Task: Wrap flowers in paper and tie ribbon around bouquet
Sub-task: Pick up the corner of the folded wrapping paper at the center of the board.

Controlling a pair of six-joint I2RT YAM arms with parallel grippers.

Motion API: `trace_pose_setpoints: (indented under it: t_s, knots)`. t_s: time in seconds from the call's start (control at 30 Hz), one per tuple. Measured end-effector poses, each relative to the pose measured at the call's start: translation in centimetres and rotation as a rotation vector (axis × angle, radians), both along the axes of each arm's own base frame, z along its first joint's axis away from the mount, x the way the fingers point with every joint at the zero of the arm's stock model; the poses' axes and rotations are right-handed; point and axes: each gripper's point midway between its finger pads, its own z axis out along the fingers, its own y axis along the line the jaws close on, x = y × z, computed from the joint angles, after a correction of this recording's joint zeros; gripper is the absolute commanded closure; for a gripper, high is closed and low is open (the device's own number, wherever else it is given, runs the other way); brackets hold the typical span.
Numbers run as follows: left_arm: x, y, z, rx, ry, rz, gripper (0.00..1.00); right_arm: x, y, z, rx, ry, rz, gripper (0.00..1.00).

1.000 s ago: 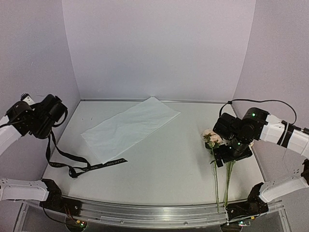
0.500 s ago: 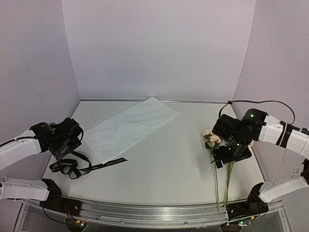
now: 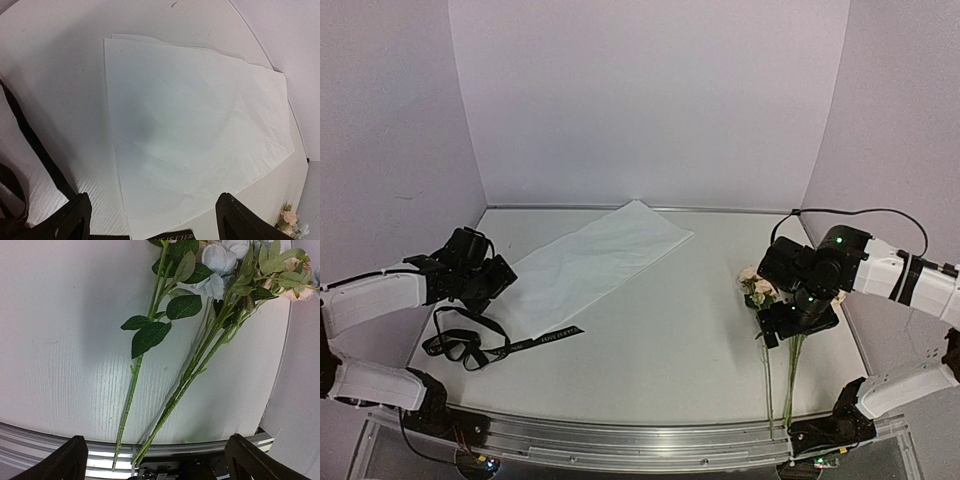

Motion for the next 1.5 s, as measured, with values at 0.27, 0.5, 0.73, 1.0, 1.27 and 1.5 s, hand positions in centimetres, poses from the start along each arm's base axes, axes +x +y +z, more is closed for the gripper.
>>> trace_pose_setpoints:
  t_s: [0.27, 0.5, 0.73, 1.0, 1.27, 1.5]
  knots:
    - [3.4, 0.6, -4.2, -0.175, 0.050, -0.043, 0.17, -0.2, -0.3, -0.1, 0.001, -0.002, 0.000, 0.02]
    - [2.9, 0.4, -7.0, -0.272, 0.082, -0.065, 0.21, -0.3, -0.3, 0.0, 0.005, -0.005, 0.000, 0.02]
    - [3.3, -0.8, -7.6, -0.341, 0.057, -0.099, 0.29, -0.3, -0.3, 0.0, 0.005, -0.005, 0.000, 0.02]
    - [3.4, -1.3, -7.8, -0.378, 0.047, -0.102, 0.49, -0.4, -0.5, -0.3, -0.002, 0.000, -0.001, 0.02]
    - [3.6, -1.6, -7.8, -0.393, 0.035, -0.117, 0.95, -0.4, -0.6, -0.4, -0.008, 0.002, -0.005, 0.02]
    - [4.1, -2.2, -6.1, -0.364, -0.050, -0.198, 1.00, -0.4, -0.6, -0.4, -0.010, -0.001, -0.006, 0.02]
